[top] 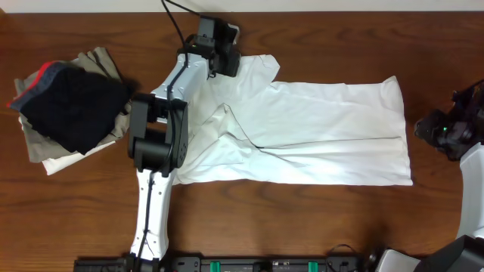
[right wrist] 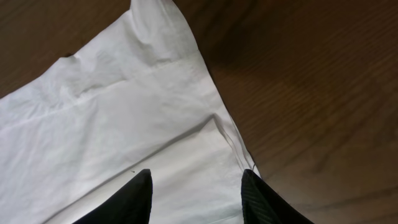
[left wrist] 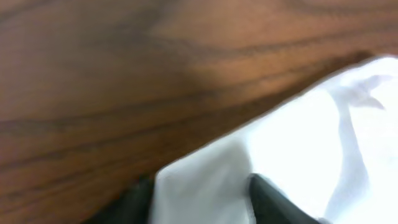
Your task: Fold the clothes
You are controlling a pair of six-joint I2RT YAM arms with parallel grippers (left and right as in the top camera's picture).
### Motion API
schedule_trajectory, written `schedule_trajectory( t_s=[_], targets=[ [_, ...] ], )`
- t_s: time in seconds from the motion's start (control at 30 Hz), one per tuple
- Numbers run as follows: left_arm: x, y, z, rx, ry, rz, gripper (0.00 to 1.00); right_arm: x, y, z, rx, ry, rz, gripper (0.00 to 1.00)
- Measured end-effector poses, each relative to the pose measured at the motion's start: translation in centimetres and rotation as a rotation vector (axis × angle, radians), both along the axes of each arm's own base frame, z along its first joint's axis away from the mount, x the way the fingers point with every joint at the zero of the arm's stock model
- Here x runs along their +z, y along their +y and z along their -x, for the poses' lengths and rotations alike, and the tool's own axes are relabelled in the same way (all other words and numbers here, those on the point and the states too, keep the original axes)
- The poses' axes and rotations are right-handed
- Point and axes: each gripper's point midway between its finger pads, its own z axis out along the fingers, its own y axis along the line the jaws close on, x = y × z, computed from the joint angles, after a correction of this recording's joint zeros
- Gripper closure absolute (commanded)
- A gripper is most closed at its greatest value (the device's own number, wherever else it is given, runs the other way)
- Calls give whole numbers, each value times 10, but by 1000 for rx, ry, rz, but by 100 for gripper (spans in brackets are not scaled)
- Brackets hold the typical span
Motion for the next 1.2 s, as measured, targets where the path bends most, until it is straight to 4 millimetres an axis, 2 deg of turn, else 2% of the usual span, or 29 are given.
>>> schedule_trajectory(
  t_s=[0.1,0.17,0.27,0.43,0.47,0.6,0.73,0.8,0.9,1.0,1.07,1.2],
  targets=[
    [-1,-7,5,-19,12,-7,88,0,0,0,0,0,0,56],
    [-2,-10,8,-27,21,-9,93,0,0,0,0,0,0,58],
    [-3,-12,11,-31,30,-11,94,0,0,0,0,0,1,61],
    [-2,-7,16,-1,71,2,94,4,-6,-7,-1,-31,30,77],
    [-2,-6,18,9,82,4,94,6,-7,-10,0,-45,37,78],
    [2,10,28,104,161,27,94,19,-12,-35,33,-145,96,76],
    [16,30,30,218,200,50,94,18,-11,-65,83,-215,134,62],
    [25,39,31,279,206,56,94,7,-10,-85,110,-237,142,55],
    [34,47,29,341,205,67,94,-17,-11,-110,139,-255,153,52],
    [35,48,31,369,215,71,94,-46,-12,-130,163,-261,159,46],
    [34,47,32,377,222,69,94,-68,-13,-142,177,-270,164,46],
    [32,46,35,386,234,70,94,-90,-15,-165,198,-336,167,43]
  ],
)
